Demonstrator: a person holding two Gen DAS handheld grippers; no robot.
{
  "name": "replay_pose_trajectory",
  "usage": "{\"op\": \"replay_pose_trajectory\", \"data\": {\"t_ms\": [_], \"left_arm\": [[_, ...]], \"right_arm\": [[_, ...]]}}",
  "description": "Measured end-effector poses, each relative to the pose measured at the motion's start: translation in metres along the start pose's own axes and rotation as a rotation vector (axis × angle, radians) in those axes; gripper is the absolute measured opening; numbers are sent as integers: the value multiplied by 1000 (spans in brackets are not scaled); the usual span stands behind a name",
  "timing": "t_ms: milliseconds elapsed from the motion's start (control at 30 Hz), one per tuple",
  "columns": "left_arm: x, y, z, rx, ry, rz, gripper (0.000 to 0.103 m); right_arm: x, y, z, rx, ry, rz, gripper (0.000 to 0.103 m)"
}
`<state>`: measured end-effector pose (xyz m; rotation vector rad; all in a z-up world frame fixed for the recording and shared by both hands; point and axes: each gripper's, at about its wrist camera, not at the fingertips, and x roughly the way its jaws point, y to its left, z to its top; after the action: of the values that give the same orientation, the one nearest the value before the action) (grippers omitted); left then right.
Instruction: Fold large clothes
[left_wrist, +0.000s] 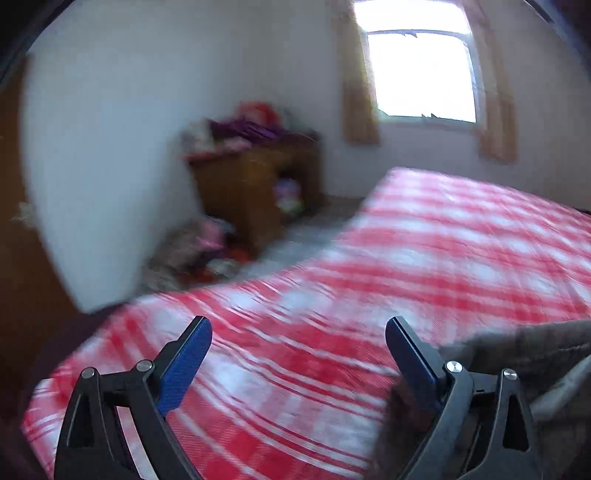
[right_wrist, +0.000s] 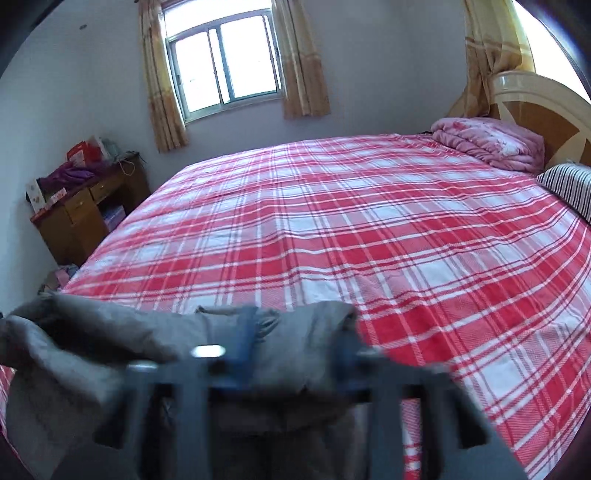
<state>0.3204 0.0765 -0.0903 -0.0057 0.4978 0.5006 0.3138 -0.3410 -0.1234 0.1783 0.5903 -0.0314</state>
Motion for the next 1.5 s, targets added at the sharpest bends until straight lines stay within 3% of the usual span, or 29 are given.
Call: {"op": "replay_pose_trajectory", "data": {"t_ms": [33, 100, 200, 267, 367, 433, 567, 700, 800, 1100, 1500], "left_arm": [[-10, 2, 2, -15, -35, 29, 96], [-26, -1, 4, -21, -91, 43, 96], [-50, -32, 0, 53, -132, 1, 96], [-58, -57, -6, 109, -132, -56, 96], [-69, -111, -29, 270, -140, -138, 97], [-67, -137, -38, 353, -149, -142, 97], [-37, -177, -47, 470, -81, -135, 97], [15, -180, -47, 425, 26, -71, 97], [42, -178, -54, 367, 99, -88, 97], [67, -193, -74, 322, 126, -125, 102], [79, -206, -81, 383, 185, -131, 102]], "right_arm": [[-2, 1, 2, 7, -21, -34, 76], [-14, 4, 5, 21, -66, -75, 78], [-28, 21, 2, -16, -72, -89, 78], [-36, 41, -7, -63, -69, -92, 78], [-34, 73, -20, -124, -45, -46, 78], [-22, 101, -31, -197, -12, 2, 78], [5, 130, -36, -311, 27, -9, 77], [35, 125, -30, -338, 54, -65, 77], [59, 109, -32, -287, 112, -72, 77], [75, 98, -53, -226, 119, -63, 78], [88, 93, -54, -175, 174, -78, 80]]}}
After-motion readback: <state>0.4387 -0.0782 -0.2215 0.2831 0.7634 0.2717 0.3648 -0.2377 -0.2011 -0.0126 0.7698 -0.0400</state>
